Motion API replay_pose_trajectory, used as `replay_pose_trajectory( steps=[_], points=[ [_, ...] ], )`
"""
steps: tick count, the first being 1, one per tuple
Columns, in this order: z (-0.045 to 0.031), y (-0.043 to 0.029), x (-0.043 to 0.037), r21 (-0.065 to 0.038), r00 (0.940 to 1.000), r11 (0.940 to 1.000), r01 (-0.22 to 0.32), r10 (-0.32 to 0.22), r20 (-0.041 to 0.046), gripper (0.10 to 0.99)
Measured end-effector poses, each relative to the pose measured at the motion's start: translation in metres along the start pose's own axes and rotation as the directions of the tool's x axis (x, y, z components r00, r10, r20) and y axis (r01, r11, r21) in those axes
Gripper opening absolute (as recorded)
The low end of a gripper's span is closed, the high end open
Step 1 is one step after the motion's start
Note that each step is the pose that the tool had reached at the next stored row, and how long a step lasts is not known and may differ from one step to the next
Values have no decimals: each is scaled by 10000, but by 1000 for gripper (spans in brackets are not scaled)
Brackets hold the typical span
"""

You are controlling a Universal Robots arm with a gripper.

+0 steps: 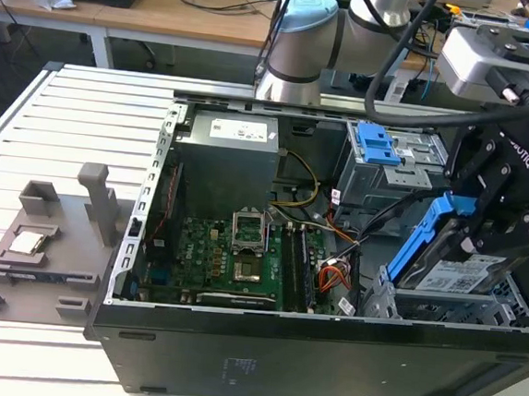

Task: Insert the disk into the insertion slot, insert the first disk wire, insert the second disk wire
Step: 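Insert the disk into the insertion slot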

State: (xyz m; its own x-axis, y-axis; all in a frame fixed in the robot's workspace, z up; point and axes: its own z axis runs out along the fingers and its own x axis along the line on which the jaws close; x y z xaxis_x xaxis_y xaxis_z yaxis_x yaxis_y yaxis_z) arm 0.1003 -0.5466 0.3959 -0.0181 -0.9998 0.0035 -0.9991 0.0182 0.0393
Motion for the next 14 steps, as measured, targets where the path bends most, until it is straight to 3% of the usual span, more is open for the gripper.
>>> replay_pose_trajectory(
  steps=[8, 10, 11, 14],
  points=[
    [9, 0, 0, 0, 10000, 10000, 0, 0, 1, 365],
    [12, 0, 0, 0, 10000, 10000, 0, 0, 0, 376],
    [14, 0, 0, 0, 10000, 10000, 0, 0, 2, 439],
    [18, -1, 0, 0, 10000, 10000, 0, 0, 0, 427]
  ],
)
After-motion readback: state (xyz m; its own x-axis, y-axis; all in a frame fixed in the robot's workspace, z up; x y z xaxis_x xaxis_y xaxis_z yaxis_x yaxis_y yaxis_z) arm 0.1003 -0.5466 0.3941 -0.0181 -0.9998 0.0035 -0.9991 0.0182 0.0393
